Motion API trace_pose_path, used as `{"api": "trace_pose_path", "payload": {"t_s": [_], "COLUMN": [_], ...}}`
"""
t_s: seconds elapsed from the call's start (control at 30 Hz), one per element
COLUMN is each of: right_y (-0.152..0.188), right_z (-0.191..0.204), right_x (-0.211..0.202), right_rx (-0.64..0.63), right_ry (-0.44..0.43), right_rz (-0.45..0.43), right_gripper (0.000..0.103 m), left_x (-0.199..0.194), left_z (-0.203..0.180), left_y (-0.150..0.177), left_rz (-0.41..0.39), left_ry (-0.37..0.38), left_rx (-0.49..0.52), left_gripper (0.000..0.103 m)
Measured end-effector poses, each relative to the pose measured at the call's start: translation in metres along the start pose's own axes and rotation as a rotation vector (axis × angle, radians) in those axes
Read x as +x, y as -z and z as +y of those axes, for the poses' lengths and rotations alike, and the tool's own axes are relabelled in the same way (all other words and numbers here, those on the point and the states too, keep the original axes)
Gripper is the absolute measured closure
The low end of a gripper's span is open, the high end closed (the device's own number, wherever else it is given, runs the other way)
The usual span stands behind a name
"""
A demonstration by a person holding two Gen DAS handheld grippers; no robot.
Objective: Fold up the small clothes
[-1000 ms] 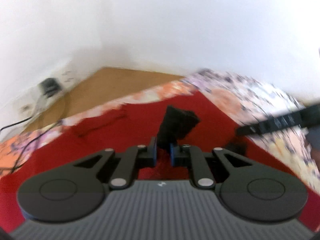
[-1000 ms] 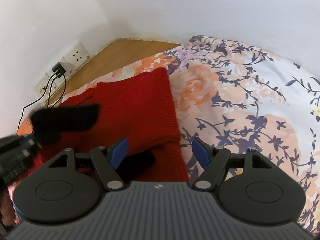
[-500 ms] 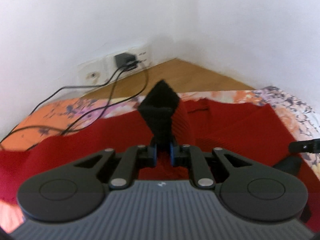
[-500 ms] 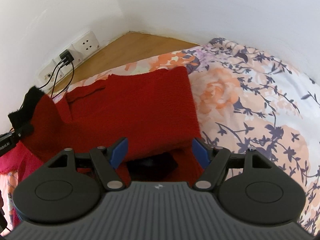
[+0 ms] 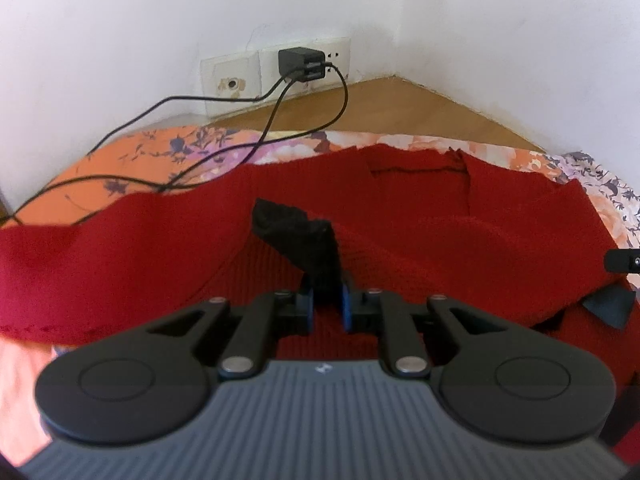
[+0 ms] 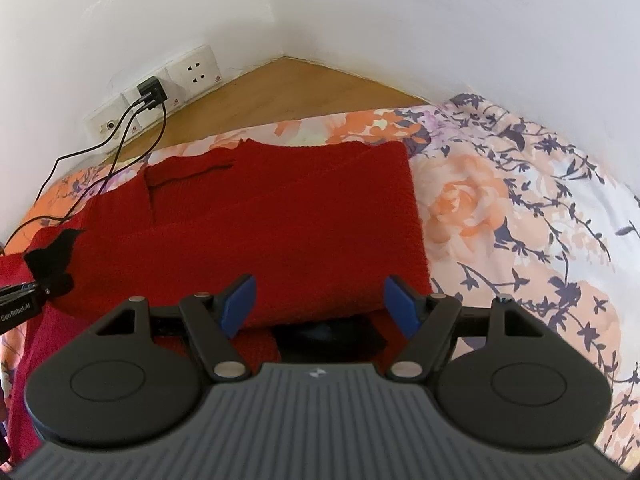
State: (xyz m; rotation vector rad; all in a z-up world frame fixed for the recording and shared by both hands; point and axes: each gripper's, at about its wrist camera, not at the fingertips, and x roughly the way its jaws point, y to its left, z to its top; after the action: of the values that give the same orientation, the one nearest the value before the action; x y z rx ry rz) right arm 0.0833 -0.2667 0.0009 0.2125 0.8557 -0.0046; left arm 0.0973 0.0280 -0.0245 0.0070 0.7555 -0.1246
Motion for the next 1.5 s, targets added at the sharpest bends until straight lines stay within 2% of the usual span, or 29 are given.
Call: {"api": "trace_pose_path", "payload": {"t_s": [0.1,0.27,0.43,0.5,0.57,0.63,0.9,1.07,1.23,1.5], "right_y": [-0.001,-0.003,-0.006,-0.007,-0.010,-0.013,-0.041,-0.055,-0.055,-0.052], "right_z": [0.002,0.005,0.009,0.011,0.012,0.012,-0.006,-0.025,-0.034,-0.025], "right_x": [0.002,0.005,0.009,0.010,0.011,0.013,0.040,0.073,0.095,0.104], "right_rx": [-0.013,-0.031,-0.052,-0.058,-0.065,-0.074,-0.084,-0.041,-0.012,-0.028], "right_ry": [0.004,0.000,-0.005,-0.012,-0.020,-0.026,0.018,0.069,0.068,0.054], "right_rz": [0.000,-0.005,-0.006,-0.009,-0.016,-0.028,-0.063,-0.030,0.006,0.007], "right_gripper": [0.026,0.021,0.020,0.020,0.019,0.016,0.010,0.009,0.009,0.009], "left_x": [-0.001,-0.008,-0.015,-0.017,-0.021,-0.024,0.002,0.033,0.044,0.049], "left_z": [0.001,0.006,0.014,0.018,0.021,0.025,0.033,0.035,0.034,0.027], "left_y": [0.001,-0.001,-0.005,-0.008,-0.011,-0.014,-0.029,-0.030,-0.028,-0.030], "left_rz": [0.016,0.019,0.023,0.019,0.001,-0.020,0.000,0.078,0.127,0.190], "left_ry": [0.003,-0.005,-0.009,-0.018,-0.032,-0.032,-0.036,-0.055,-0.051,-0.027], "left_rx": [-0.002,-0.016,-0.039,-0.052,-0.069,-0.074,-0.072,-0.077,-0.094,-0.087], "left_gripper": [0.085,0.071,0.068,0.060,0.042,0.037,0.037,0.037,0.037,0.038]}}
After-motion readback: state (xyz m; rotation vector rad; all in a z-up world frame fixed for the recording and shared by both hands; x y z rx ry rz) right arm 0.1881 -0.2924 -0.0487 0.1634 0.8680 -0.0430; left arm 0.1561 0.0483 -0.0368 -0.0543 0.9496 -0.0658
